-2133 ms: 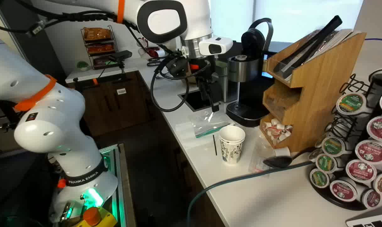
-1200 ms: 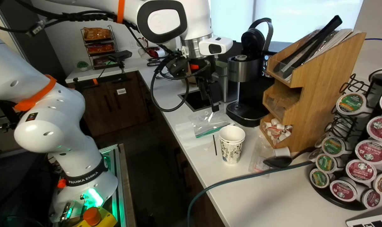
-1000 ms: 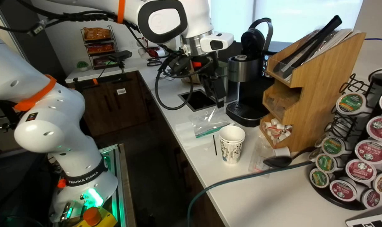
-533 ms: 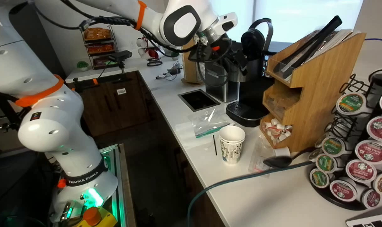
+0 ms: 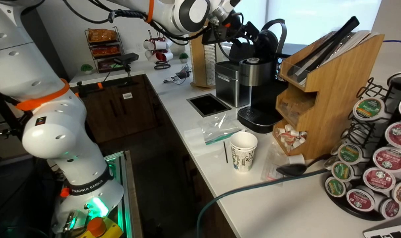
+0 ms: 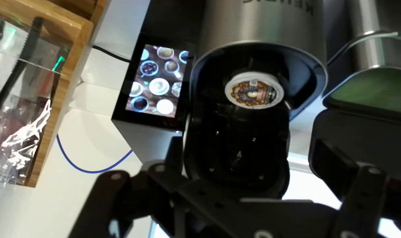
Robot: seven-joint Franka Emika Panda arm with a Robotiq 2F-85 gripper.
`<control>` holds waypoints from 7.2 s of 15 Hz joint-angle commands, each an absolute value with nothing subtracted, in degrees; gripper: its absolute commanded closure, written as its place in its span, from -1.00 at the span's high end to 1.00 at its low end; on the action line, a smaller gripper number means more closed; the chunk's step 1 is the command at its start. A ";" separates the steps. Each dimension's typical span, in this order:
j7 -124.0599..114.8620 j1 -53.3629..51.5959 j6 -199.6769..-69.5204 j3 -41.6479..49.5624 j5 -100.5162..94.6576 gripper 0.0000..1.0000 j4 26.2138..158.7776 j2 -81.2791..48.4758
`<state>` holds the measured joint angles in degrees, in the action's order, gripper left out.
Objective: Remove the coffee pod from the coffeemaker.
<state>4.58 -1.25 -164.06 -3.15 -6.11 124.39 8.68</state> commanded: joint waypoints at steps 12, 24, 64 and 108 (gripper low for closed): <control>-17.10 5.58 -176.80 -5.24 -16.32 1.00 124.83 2.11; -27.65 3.30 -172.88 -7.71 -21.81 1.00 123.21 -0.23; -46.85 2.77 -162.04 -6.08 -42.26 0.83 120.80 2.52; -46.63 2.46 -169.98 -6.95 -48.65 -0.43 118.71 1.50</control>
<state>-46.41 2.74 -168.27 -6.68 -49.66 118.16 0.10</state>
